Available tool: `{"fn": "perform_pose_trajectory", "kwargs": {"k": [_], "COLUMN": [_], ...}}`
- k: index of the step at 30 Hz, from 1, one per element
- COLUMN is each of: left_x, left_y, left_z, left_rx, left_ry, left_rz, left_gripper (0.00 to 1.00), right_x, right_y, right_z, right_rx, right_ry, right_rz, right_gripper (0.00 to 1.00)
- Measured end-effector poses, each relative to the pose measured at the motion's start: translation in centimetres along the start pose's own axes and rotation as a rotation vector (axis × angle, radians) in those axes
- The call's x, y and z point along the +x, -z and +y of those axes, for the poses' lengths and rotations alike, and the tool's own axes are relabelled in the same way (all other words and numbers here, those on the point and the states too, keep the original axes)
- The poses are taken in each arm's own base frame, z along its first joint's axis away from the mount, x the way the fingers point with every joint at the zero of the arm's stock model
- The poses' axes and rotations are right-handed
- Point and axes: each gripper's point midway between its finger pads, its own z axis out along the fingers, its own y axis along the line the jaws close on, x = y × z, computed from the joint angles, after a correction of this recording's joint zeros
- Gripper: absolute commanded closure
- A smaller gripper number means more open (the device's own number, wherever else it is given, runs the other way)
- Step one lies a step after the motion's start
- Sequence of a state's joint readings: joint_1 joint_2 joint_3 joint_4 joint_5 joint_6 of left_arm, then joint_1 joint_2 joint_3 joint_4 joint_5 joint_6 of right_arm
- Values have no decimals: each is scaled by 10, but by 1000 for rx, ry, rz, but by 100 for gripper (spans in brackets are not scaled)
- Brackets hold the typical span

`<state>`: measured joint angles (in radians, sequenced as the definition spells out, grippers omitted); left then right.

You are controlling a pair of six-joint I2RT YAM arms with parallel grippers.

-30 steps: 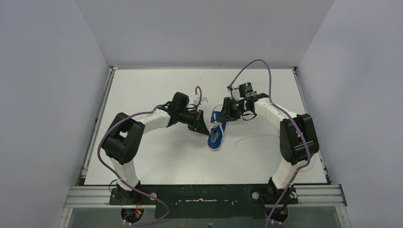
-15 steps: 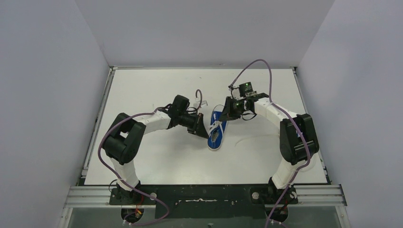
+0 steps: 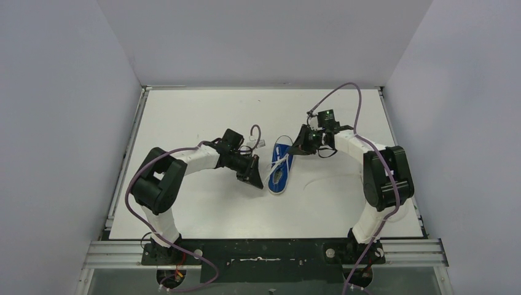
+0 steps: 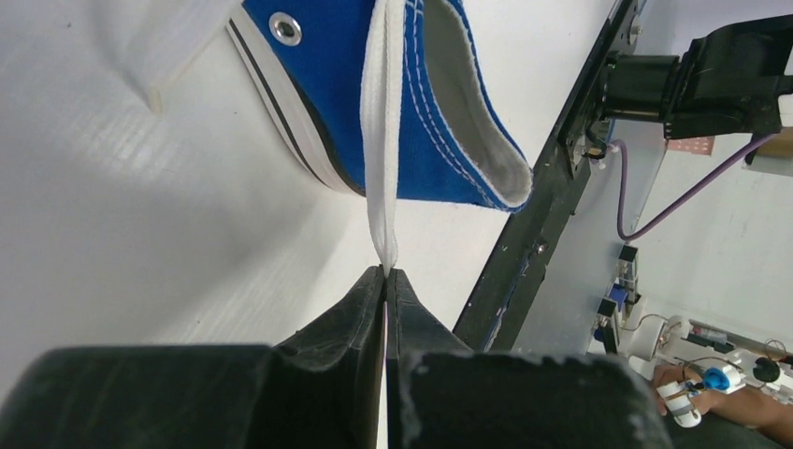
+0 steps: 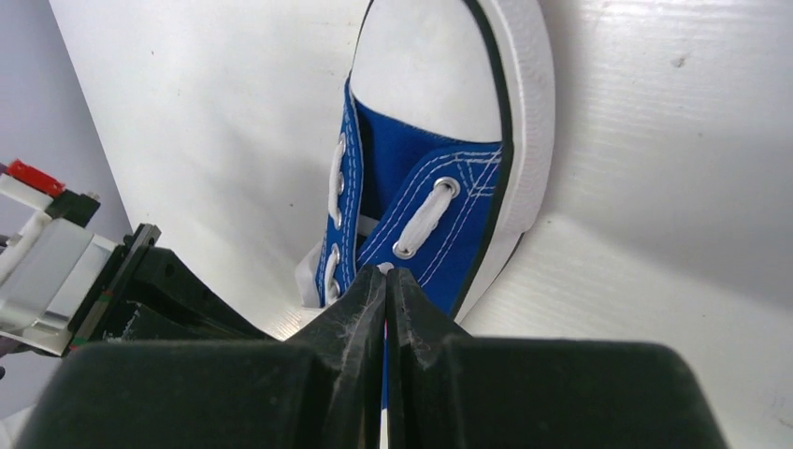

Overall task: Tie the shoes
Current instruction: Tie the shoelace on the shoe.

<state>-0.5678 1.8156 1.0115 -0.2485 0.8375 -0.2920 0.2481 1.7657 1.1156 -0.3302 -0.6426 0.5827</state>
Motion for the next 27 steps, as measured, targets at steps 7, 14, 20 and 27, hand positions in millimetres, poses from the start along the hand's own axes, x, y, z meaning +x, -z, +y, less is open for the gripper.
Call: {"fn": "perform_pose_trajectory", "kwargs": {"k": [7, 14, 20, 27], "left_x": [14, 29, 31, 28], "left_y": [3, 6, 7, 7], "left_z": [3, 5, 5, 3], "left_rx": [-10, -19, -20, -17], "left_ry": [5, 23, 27, 22], "left_rz": [45, 84, 91, 87], "left_gripper": [100, 100, 100, 100], "right_x": [-14, -27, -28, -6], "right_y": [-7, -13, -7, -2], "right_z": [-15, -32, -15, 15], "right_rx": [6, 25, -53, -4], "right_ry": [-28, -55, 27, 153], "right_rz": [-32, -51, -39, 40], "right_gripper": [100, 100, 64, 56]}}
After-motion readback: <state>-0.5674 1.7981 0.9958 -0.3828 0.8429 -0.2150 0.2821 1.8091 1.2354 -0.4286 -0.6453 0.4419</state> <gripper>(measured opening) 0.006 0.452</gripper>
